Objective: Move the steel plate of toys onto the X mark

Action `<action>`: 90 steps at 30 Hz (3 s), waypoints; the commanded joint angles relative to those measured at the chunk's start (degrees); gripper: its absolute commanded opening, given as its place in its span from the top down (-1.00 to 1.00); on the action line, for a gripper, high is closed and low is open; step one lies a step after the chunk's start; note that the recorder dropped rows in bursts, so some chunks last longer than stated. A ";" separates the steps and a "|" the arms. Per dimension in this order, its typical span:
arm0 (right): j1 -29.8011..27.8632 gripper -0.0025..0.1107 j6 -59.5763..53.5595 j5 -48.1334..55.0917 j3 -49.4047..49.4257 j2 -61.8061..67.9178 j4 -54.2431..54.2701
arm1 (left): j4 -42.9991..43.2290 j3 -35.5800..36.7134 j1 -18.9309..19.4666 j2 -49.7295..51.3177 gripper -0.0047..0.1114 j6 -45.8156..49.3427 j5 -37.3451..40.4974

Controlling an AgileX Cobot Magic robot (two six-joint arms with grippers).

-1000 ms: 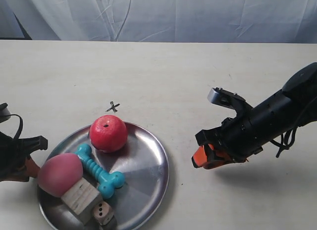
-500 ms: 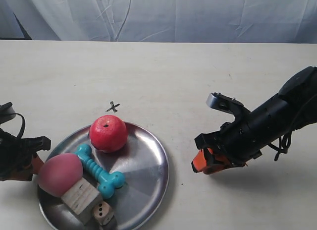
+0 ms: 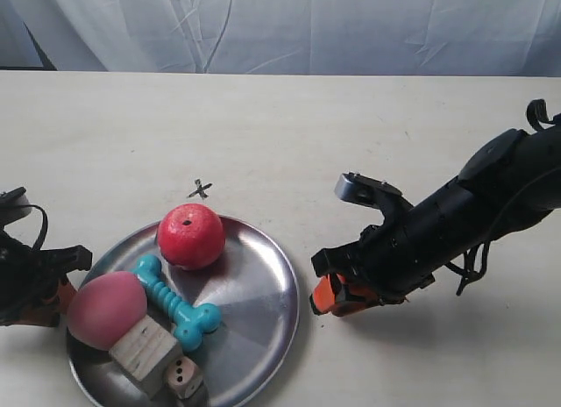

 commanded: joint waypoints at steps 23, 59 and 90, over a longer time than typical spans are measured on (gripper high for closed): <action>9.74 0.23 -3.99 -4.03 -0.26 5.18 12.44 | -1.05 0.12 -0.24 0.16 0.44 0.18 0.25; 9.89 0.96 1.13 0.98 -5.12 5.18 16.20 | -1.06 -3.85 -0.24 -0.44 0.92 0.40 7.45; 7.92 0.96 16.58 9.54 -25.07 14.64 5.22 | 4.26 -16.99 -0.24 5.58 0.92 -6.18 10.43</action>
